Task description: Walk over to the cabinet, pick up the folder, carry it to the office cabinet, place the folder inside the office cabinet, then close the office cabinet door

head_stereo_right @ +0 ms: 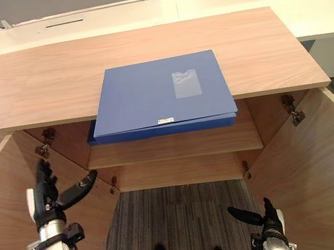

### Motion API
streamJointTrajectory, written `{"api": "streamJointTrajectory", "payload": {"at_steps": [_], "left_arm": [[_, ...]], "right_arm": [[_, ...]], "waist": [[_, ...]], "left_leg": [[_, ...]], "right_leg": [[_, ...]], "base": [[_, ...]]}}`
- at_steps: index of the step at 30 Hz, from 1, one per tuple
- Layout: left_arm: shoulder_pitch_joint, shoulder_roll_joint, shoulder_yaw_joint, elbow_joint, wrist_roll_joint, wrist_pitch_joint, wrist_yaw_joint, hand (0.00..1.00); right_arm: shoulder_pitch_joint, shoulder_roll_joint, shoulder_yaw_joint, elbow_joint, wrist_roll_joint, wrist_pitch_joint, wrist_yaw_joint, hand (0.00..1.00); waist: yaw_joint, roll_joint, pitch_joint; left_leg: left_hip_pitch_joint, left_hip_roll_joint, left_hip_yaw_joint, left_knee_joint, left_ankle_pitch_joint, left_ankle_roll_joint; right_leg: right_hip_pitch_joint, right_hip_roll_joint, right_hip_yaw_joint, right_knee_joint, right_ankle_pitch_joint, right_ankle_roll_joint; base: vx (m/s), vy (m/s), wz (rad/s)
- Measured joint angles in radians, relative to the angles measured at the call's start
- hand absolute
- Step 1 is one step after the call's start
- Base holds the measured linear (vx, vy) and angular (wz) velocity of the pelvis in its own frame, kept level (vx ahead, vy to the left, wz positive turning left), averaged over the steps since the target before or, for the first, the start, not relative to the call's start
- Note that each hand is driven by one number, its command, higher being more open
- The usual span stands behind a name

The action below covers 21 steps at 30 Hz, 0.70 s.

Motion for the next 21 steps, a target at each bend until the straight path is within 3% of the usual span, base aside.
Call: {"api": "streamJointTrajectory", "payload": {"at_steps": [7,14,21], "left_arm": [[0.003,0.133,-0.075,-0.162,0.161,-0.054,0.004,1.0],[-0.026,0.27,-0.17,-0.169,0.307,-0.059,0.0,1.0],[-0.1,0.333,-0.257,-0.162,0.509,-0.059,0.005,1.0]], "right_arm": [[0.012,-0.016,0.025,0.001,-0.027,-0.005,-0.001,1.0],[0.012,-0.02,0.047,0.023,-0.043,-0.005,-0.004,1.0],[0.03,-0.022,0.086,0.036,-0.046,-0.005,-0.009,1.0]], "waist": [[-0.003,0.0,-0.008],[-0.009,0.0,-0.037],[-0.018,-0.002,-0.062]], "left_leg": [[0.025,-0.002,0.001,-0.014,0.0,0.0],[0.058,-0.006,0.002,-0.032,0.008,-0.001],[0.088,-0.008,0.023,-0.079,0.03,-0.004]], "right_leg": [[0.02,0.003,0.025,-0.011,0.0,0.0],[0.039,0.004,0.059,-0.015,0.0,-0.001],[0.034,0.006,0.084,-0.017,0.001,0.0]], "base": [[0.0,0.001,-0.01],[-0.03,0.005,-0.01],[-0.04,-0.001,-0.09]]}}
